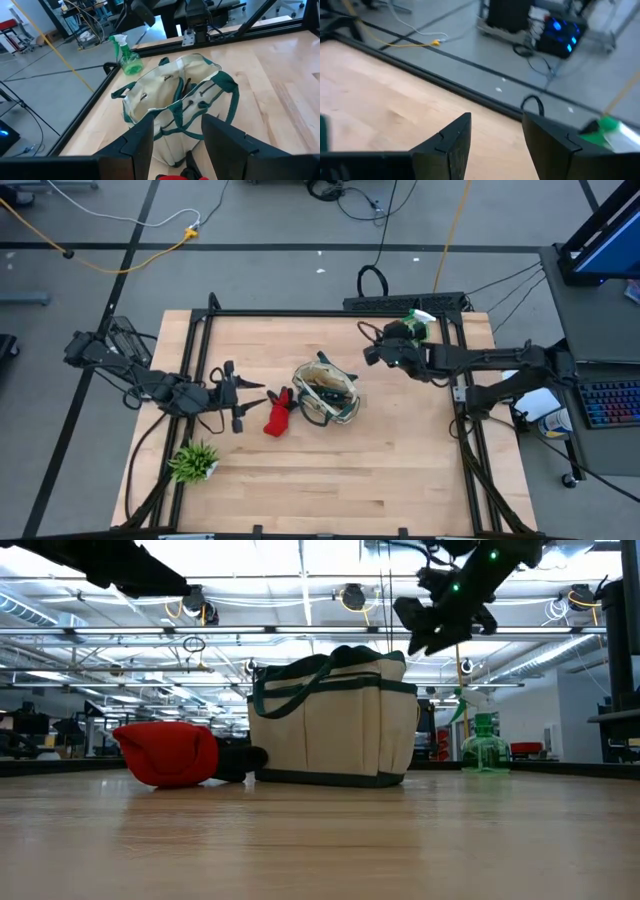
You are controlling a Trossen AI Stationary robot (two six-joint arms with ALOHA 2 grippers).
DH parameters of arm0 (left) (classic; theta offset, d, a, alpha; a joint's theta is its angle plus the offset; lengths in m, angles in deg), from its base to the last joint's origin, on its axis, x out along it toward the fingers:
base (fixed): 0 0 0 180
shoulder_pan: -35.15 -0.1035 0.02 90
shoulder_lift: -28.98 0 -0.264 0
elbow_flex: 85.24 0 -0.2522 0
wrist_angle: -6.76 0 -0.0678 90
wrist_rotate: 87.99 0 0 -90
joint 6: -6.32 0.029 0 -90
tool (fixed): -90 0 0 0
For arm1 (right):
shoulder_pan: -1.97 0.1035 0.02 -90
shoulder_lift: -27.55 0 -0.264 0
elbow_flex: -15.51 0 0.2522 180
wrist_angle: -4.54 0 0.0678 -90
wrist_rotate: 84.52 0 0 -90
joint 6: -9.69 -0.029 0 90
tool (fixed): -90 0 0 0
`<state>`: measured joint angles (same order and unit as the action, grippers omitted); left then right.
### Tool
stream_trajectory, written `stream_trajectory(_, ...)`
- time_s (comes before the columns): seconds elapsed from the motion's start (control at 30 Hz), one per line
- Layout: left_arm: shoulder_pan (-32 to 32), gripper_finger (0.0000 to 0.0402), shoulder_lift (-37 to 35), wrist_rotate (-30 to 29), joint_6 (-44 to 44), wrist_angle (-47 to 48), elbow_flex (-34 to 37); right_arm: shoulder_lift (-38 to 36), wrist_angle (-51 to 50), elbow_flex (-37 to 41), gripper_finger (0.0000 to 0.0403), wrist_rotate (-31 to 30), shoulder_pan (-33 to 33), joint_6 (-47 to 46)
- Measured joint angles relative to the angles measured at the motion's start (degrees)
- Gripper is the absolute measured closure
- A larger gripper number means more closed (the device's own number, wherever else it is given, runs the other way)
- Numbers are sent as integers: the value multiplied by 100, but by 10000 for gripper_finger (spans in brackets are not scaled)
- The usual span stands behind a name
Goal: Pick & Place Garden tools in Gardening bag
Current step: Put the green spray bottle into the gardening bag
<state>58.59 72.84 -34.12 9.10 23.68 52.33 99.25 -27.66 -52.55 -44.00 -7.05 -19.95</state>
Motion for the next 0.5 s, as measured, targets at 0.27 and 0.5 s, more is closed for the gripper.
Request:
stream_trajectory(0.27,2,229,0,0,9,7,0,172,-892,-3,232,0,-399,-1228)
stream_trajectory(0.5,-2,229,0,4,13,14,0,456,-970,2,232,17,-699,-1560)
